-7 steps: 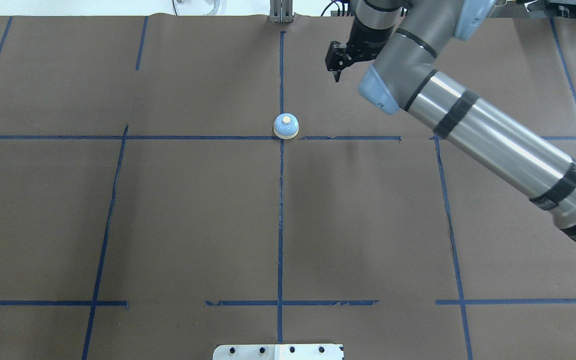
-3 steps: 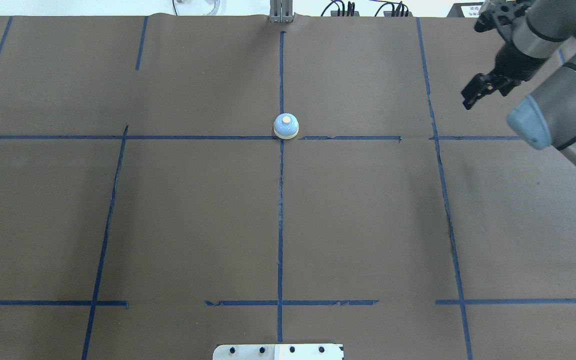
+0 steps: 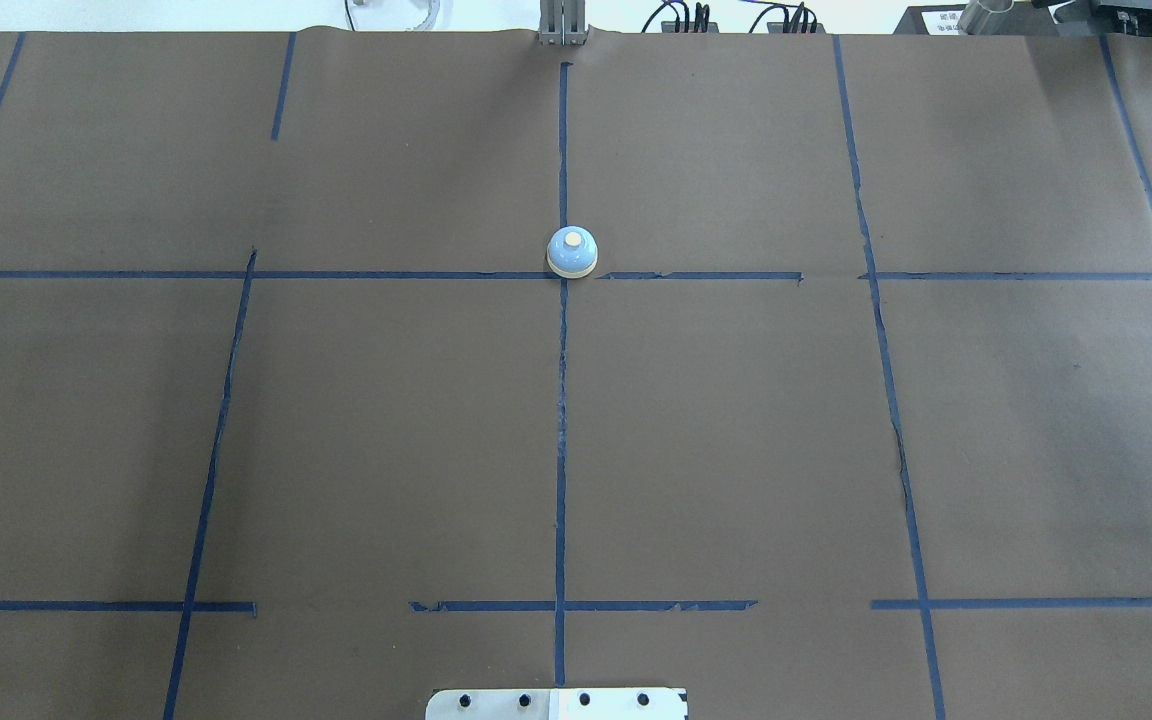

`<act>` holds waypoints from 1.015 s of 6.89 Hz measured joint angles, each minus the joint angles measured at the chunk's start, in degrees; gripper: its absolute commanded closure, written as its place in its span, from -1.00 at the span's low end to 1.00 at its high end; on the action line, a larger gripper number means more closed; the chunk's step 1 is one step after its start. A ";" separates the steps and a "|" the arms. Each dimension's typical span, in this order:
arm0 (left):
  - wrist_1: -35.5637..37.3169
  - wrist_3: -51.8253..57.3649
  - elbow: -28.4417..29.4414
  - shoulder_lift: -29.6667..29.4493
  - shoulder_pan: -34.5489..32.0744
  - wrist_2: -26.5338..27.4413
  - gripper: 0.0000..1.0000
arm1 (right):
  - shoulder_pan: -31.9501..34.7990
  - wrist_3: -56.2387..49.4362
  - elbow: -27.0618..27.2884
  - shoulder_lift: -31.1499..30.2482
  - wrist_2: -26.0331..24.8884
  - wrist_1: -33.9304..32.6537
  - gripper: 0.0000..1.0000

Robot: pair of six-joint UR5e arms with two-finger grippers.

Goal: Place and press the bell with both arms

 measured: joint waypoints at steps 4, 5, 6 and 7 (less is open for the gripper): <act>-0.51 0.09 -0.83 0.99 -0.02 -0.10 -1.00 | 10.60 -1.78 1.05 -12.80 3.04 0.48 -1.00; -0.51 0.09 -0.88 1.09 -0.01 -0.09 -1.00 | 10.86 -1.70 1.03 -13.78 3.24 0.52 -1.00; -0.51 0.09 -0.64 1.09 -0.01 -0.09 -1.00 | 10.92 -1.66 1.03 -14.43 3.32 0.53 -1.00; -0.54 0.09 -0.38 1.08 -0.01 -0.09 -1.00 | 10.97 -1.64 1.09 -14.92 3.36 0.54 -1.00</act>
